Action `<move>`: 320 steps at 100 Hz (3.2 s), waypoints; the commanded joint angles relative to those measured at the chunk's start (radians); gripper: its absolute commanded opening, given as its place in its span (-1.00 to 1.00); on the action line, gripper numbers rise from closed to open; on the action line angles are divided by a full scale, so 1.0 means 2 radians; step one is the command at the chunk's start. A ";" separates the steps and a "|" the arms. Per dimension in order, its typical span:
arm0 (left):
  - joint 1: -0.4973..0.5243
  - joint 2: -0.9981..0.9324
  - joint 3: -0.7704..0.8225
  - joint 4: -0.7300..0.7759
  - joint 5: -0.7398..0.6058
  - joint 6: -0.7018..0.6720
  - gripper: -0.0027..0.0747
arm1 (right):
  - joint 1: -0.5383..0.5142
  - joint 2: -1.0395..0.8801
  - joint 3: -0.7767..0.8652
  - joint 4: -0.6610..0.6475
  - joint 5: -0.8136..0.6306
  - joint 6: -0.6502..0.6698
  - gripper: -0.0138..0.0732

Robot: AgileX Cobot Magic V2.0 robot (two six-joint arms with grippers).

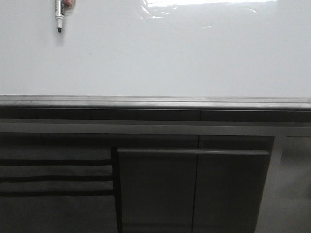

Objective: Write number 0 on whiteboard

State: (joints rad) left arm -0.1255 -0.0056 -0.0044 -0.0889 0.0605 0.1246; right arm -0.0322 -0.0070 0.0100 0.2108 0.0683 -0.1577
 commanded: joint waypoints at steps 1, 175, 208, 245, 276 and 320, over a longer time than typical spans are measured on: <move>0.002 -0.012 0.012 -0.005 -0.040 -0.002 -0.98 | -0.003 -0.010 0.005 0.001 -0.040 0.000 -0.85; 0.002 0.164 -0.276 -0.016 0.090 -0.004 -0.98 | -0.003 0.203 -0.304 0.014 0.194 -0.024 -0.85; 0.002 0.184 -0.277 -0.052 0.077 -0.004 -0.98 | -0.003 0.247 -0.304 0.018 0.213 -0.025 -0.85; 0.002 0.245 -0.282 -0.053 0.079 -0.002 0.34 | -0.003 0.275 -0.305 0.018 0.217 -0.025 0.19; -0.051 0.412 -0.349 -0.062 0.072 -0.002 0.34 | -0.003 0.275 -0.305 0.018 0.214 -0.025 0.15; -0.093 0.650 -0.518 -0.062 0.046 -0.002 0.34 | -0.003 0.275 -0.305 0.018 0.214 -0.025 0.15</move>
State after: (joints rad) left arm -0.2957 1.2536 -0.9456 -0.1994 0.2243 0.1246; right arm -0.0322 0.5325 -0.5618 0.2406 0.5697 -0.1988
